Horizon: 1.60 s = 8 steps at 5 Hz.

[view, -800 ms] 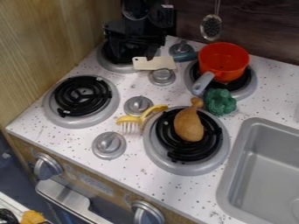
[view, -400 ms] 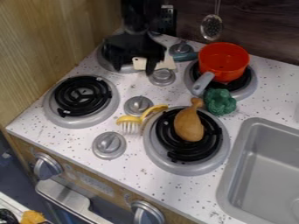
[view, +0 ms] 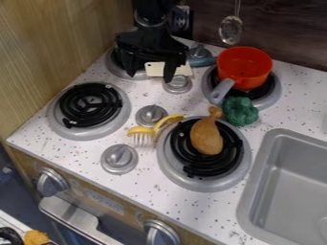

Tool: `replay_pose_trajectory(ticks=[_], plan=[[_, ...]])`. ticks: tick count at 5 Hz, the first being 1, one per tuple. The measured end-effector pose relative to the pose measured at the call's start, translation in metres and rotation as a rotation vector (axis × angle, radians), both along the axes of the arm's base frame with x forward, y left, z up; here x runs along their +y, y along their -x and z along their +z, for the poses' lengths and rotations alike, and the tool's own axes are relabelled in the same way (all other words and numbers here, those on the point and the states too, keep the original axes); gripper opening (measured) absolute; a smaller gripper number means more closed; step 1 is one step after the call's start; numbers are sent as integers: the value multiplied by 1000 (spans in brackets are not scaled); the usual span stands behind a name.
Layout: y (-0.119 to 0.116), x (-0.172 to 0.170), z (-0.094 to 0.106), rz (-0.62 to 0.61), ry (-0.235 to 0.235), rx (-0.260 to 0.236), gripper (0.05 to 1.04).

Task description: Put the yellow brush in the left side in the red pot

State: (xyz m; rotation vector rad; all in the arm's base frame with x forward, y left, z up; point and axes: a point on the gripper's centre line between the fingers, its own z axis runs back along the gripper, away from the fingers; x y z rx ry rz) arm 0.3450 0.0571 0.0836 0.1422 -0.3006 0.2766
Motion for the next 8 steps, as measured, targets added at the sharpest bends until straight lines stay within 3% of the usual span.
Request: replay_pose_trajectory(ticks=[2, 3, 5, 6, 8], plan=[[36, -22, -8, -129, 95, 87, 999], [52, -34, -16, -201, 46, 68, 999], [58, -46, -26, -234, 33, 92, 999], [57, -43, -33, -268, -56, 123, 999], [57, -38, -50, -395, -55, 206, 999]])
